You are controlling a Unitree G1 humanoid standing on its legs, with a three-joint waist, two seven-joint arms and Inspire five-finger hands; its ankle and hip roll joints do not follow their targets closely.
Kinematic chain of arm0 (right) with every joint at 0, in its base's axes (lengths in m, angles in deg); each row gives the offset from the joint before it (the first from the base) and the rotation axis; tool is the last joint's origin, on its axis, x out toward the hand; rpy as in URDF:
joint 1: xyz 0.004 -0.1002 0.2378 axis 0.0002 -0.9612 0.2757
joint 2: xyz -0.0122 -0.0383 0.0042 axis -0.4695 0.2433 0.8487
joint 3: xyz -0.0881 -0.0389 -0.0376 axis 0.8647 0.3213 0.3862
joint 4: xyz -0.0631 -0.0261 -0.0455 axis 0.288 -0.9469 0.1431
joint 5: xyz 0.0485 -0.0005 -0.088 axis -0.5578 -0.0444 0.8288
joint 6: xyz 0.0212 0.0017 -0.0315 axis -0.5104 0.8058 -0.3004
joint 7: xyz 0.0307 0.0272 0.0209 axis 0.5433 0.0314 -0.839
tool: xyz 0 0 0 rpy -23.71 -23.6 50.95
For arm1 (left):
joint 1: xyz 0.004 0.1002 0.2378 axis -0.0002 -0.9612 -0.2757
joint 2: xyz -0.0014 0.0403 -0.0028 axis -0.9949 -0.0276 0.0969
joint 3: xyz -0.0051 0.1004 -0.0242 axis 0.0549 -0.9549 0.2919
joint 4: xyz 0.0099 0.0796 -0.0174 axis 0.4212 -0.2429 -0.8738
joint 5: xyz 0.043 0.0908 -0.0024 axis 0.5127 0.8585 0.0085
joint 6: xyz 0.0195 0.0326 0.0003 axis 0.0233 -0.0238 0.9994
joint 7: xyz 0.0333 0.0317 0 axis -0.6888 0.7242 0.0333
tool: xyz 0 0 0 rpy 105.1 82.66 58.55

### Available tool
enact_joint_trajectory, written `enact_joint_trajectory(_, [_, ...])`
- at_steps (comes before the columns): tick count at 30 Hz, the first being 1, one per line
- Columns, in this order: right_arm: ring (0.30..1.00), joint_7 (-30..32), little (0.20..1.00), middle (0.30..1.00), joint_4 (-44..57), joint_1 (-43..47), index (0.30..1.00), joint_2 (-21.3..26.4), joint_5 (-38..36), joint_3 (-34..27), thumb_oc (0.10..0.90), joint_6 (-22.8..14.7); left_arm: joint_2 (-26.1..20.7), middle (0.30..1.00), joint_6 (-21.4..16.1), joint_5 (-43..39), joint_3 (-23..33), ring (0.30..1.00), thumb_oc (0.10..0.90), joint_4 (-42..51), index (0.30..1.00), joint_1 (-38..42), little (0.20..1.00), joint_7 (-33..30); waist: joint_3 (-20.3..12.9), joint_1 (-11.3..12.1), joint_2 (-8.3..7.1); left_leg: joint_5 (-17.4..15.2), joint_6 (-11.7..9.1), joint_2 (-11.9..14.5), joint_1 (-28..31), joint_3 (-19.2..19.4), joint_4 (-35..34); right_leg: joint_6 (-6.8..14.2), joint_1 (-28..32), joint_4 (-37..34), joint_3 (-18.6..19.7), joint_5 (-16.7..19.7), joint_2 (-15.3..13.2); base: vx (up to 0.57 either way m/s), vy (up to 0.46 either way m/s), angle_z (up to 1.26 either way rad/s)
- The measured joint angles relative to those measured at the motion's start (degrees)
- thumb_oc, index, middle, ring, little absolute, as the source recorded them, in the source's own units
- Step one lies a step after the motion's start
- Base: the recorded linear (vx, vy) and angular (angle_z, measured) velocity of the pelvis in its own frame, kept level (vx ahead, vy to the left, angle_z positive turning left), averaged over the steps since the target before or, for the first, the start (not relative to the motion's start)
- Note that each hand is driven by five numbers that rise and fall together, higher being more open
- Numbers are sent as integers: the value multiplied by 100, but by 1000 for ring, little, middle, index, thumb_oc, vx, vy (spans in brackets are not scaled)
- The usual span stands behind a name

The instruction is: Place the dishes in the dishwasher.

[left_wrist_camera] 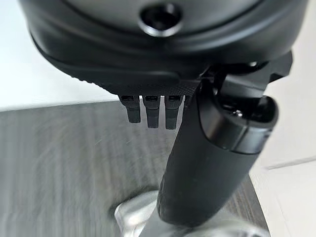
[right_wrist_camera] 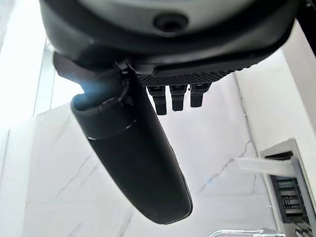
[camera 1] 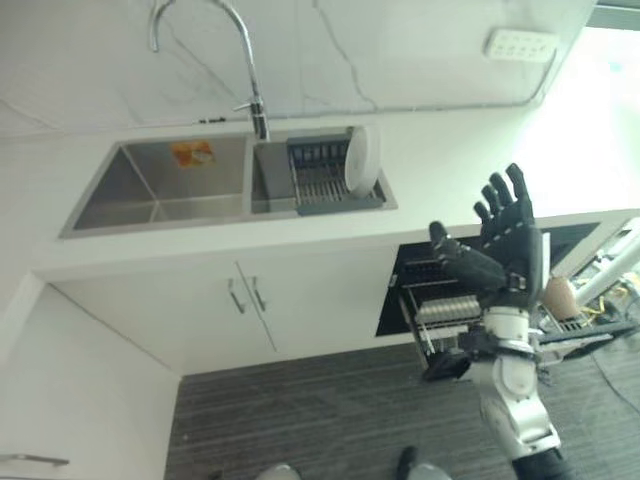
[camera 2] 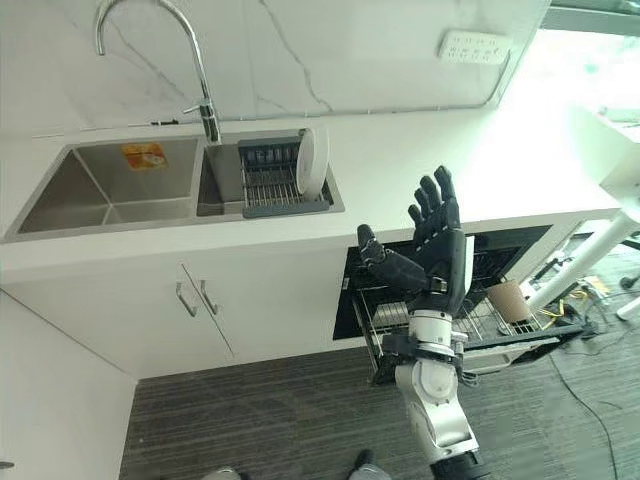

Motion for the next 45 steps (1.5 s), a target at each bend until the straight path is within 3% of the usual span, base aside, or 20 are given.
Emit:
enact_joint_trajectory(2, [900, 0, 900, 900, -1, 84, 900, 134, -41, -4, 800, 14, 56, 900, 10, -96, 143, 900, 800, -40, 900, -126, 900, 28, 1, -3, 8, 267, -160, 85, 275, -5, -415, -120, 14, 261, -108, -303, 124, 211, -322, 0])
enact_joint_trajectory(5, [900, -26, 900, 900, -3, 273, 900, 357, -99, -15, 800, 14, 162, 900, 11, -505, 401, 900, 800, -96, 900, -156, 900, 126, 5, 100, -2, 658, -3, 62, 536, -104, -776, -286, -87, 726, -69, -746, 174, 158, -246, -8])
enact_joint_trajectory(7, [900, -31, 900, 900, -8, 265, 900, 377, -223, -17, 800, 49, 159, 900, 9, -632, 392, 900, 800, -103, 900, -120, 900, 133, 19, 151, -27, 1029, -333, 51, 452, -161, -569, -327, -89, 787, -33, -830, 131, 93, -155, -3])
enact_joint_trajectory(9, [900, -99, 900, 900, -6, 261, 900, 378, -209, -17, 800, 69, 138, 900, 7, -651, 375, 900, 800, -71, 900, -30, 900, 134, 30, 177, -75, 1400, -286, 87, 36, -261, 36, -420, -30, 717, -51, -885, 75, 128, -58, 17])
enact_joint_trajectory(10, [900, -98, 900, 900, -8, 237, 900, 367, -209, -24, 800, 70, 132, 900, 21, -652, 366, 900, 800, -44, 900, -7, 900, 128, 68, 175, -132, 1352, -268, 81, -131, -276, 228, -433, 23, 655, -59, -892, 5, 128, 64, 39])
enact_joint_trajectory(11, [900, -93, 900, 900, -9, 168, 900, 305, -205, -86, 800, 64, 132, 900, 99, -652, 292, 900, 800, 88, 900, -5, 900, 138, 64, 151, -108, 1023, -213, -158, -290, -236, 411, -426, 118, 527, -109, -882, -40, 90, 126, 33])
enact_joint_trajectory(13, [900, -64, 900, 900, -13, 158, 900, 240, -197, -74, 800, 46, 168, 900, 129, -654, 89, 900, 800, 139, 900, -46, 900, 229, 71, 150, 31, 758, -91, -684, -295, -238, -344, -438, 203, 391, -112, -841, 25, 85, 190, 16])
enact_joint_trajectory(14, [900, -64, 900, 900, -15, 180, 900, 228, -197, -71, 800, 47, 172, 900, 139, -665, 88, 900, 800, 91, 900, 16, 900, 232, 132, 175, 108, 760, -113, -608, -416, -258, -569, -474, 196, 393, -118, -850, 152, 160, 276, -17])
enact_joint_trajectory(15, [900, -71, 900, 900, -19, 179, 900, 206, -195, -57, 800, 54, 173, 900, 163, -671, 123, 900, 800, 6, 900, 107, 900, 232, 208, 252, 196, 823, -202, -276, -743, -375, -554, -492, 193, 404, -111, -859, 266, 189, 267, -28])
enact_joint_trajectory(18, [900, -174, 900, 900, -33, 176, 900, 198, -199, -51, 800, 54, 279, 900, 181, -677, 253, 900, 800, -222, 900, 112, 900, 260, 274, 291, 171, 1009, -398, 192, -1070, -581, -588, -457, 147, 418, 111, -870, 288, 159, 191, -48])
enact_joint_trajectory(20, [900, -286, 900, 900, -26, 142, 900, 269, -199, -60, 800, 48, 419, 900, 258, -673, 341, 900, 800, -268, 900, 13, 900, 289, 275, 245, 199, 1010, -365, 360, -1053, -563, -572, -254, 176, 436, 297, -863, 201, 148, 168, -49])
enact_joint_trajectory(21, [900, -292, 900, 900, -3, 105, 900, 330, -201, -75, 800, 47, 440, 900, 267, -671, 390, 900, 800, -260, 900, -94, 900, 347, 260, 200, 270, 921, -223, 351, -838, -475, -746, -65, 232, 493, 274, -849, 107, 158, 164, -36])
enact_joint_trajectory(22, [900, -286, 900, 900, 2, 89, 900, 361, -200, -82, 800, 40, 444, 900, 274, -633, 397, 900, 800, -259, 900, -140, 900, 365, 276, 138, 338, 1230, -108, 311, -695, -413, -840, 117, 302, 574, 313, -880, 36, 159, 150, -22])
enact_joint_trajectory(24, [900, -268, 900, 900, 13, -41, 900, 243, -200, -15, 800, 36, 283, 900, 273, -399, 328, 900, 800, -181, 900, -86, 900, 336, 278, 104, -1, 1108, 77, -163, -551, -195, -762, 396, 466, 443, 397, -812, -446, 196, 168, 4])
enact_joint_trajectory(26, [900, -264, 900, 900, 13, -18, 900, 221, -198, -2, 800, 37, 119, 900, 261, -158, 179, 900, 800, -196, 900, 94, 900, 335, 266, 143, -88, 906, 232, -438, -572, -150, -609, 584, 725, 23, 383, -536, -617, 161, 144, 15])
enact_joint_trajectory(30, [900, -177, 900, 900, 18, 120, 900, 41, -183, 106, 800, 37, -183, 900, 270, -217, 210, 900, 800, -188, 900, 155, 900, 340, 269, 236, -134, 658, 310, -560, -572, -117, -313, 512, 834, -151, 333, -197, -749, 104, 88, -2])
enact_joint_trajectory(35, [900, 285, 900, 900, 26, 337, 900, 23, 57, -67, 800, 37, -224, 900, 265, -216, 94, 900, 800, -184, 900, 148, 900, 432, 297, 302, -157, 515, 290, -531, -845, -248, -48, 639, 835, -272, 218, -273, -732, 41, 8, 7])
enact_joint_trajectory(36, [900, 442, 900, 900, 27, 441, 900, 40, 91, -221, 800, 35, -123, 900, 269, -212, 55, 900, 800, -187, 900, 144, 900, 484, 351, 300, -106, 508, 287, -496, -1030, -343, 98, 776, 821, -310, 164, -353, -694, 20, -18, 25])
enact_joint_trajectory(39, [900, 676, 900, 900, 29, 559, 900, 80, 92, -456, 800, 28, 147, 900, 241, -163, -7, 900, 800, -101, 900, -42, 900, 505, 448, 323, 35, 482, 214, -391, -1201, -469, 170, 754, 782, -317, 74, -382, -602, 48, -9, 16])
enact_joint_trajectory(45, [900, 1391, 900, 900, -95, 877, 900, 100, 312, -700, 800, 19, 172, 900, 265, 159, -89, 900, 800, -73, 900, -367, 900, 503, 465, 555, 58, 481, 226, -350, -1202, -580, 247, 756, 923, -322, -38, -395, -538, 98, -26, 7])
